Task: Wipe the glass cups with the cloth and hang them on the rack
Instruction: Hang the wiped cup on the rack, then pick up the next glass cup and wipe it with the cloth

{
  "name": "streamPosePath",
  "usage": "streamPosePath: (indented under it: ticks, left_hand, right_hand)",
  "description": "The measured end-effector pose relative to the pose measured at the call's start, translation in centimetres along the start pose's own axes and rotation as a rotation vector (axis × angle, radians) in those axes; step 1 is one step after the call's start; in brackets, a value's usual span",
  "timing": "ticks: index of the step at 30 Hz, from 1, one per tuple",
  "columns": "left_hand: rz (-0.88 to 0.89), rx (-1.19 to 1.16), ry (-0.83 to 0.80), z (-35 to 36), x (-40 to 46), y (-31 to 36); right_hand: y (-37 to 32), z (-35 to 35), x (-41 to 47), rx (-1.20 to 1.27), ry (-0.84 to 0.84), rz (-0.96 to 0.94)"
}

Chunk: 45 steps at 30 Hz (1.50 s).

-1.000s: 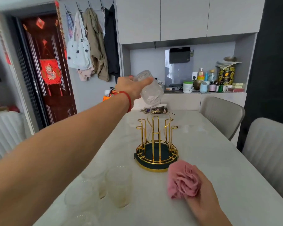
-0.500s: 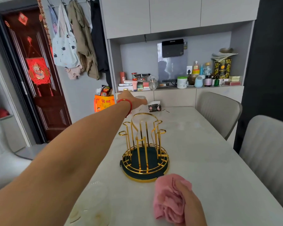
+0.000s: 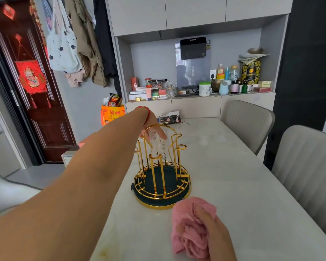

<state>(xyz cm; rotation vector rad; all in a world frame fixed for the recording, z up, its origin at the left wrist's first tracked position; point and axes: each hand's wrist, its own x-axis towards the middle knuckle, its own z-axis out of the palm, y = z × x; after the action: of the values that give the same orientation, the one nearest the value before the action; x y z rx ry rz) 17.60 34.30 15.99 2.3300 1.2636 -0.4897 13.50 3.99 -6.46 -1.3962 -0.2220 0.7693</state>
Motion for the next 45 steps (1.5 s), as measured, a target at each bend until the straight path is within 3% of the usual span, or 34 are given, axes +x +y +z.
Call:
streamPosePath:
  ticks: [4,6,9,12,14,16,18,19,24,26,29,33,37,45]
  left_hand:
    - [0.025,-0.022,-0.028,0.4,-1.4,-0.5]
    - [0.068,-0.145,0.040,0.0,-1.8,-1.6]
    - [0.154,-0.136,0.347,0.1,-3.0,-3.9]
    - [0.291,0.031,0.729,3.0,-7.1,-7.9]
    - [0.419,0.117,0.815,6.1,-11.1,-12.0]
    - [0.542,0.238,0.797,9.4,-15.6,-16.5]
    - [0.635,0.265,0.699,12.3,-19.6,-20.1]
    - [0.656,0.277,0.653,13.6,-21.6,-21.4]
    - [0.777,0.211,0.502,19.2,-29.0,-25.3]
    - [0.869,0.368,0.422,21.0,-30.4,-26.6]
    - [0.808,0.704,0.303,22.8,-30.8,-28.1]
    - [0.810,0.777,0.309,22.7,-30.7,-27.3]
    - [0.812,0.544,0.348,21.9,-32.0,-24.7]
    - [0.883,-0.443,0.314,23.6,-30.9,-15.4]
  right_hand:
    - [-0.3,0.3,0.1,0.026,0.022,-0.028]
    - [-0.3,0.3,0.6,0.058,0.027,0.008]
    - [-0.1,-0.1,-0.2,0.121,-0.026,0.017]
    - [-0.5,-0.1,-2.0,0.302,-0.235,-0.053]
    - [-0.9,0.9,-3.0,0.181,-0.396,-0.120]
    - [0.0,2.0,-3.8,-0.136,-0.408,-0.250]
    - [0.7,2.2,-4.4,-0.336,-0.062,-0.302]
    - [0.8,2.4,-5.7,-0.337,0.033,-0.351]
    - [1.4,2.4,-10.0,-0.362,0.077,-0.432]
    - [1.6,2.1,-11.6,-0.273,0.056,-0.411]
    - [1.8,1.7,-13.7,-0.033,-0.067,-0.305]
    - [1.7,0.9,-16.4,0.383,-0.241,-0.030]
    - [1.1,-0.9,-17.8,0.571,-0.320,0.074]
    - [-2.1,-3.5,-19.2,0.553,-0.269,-0.154]
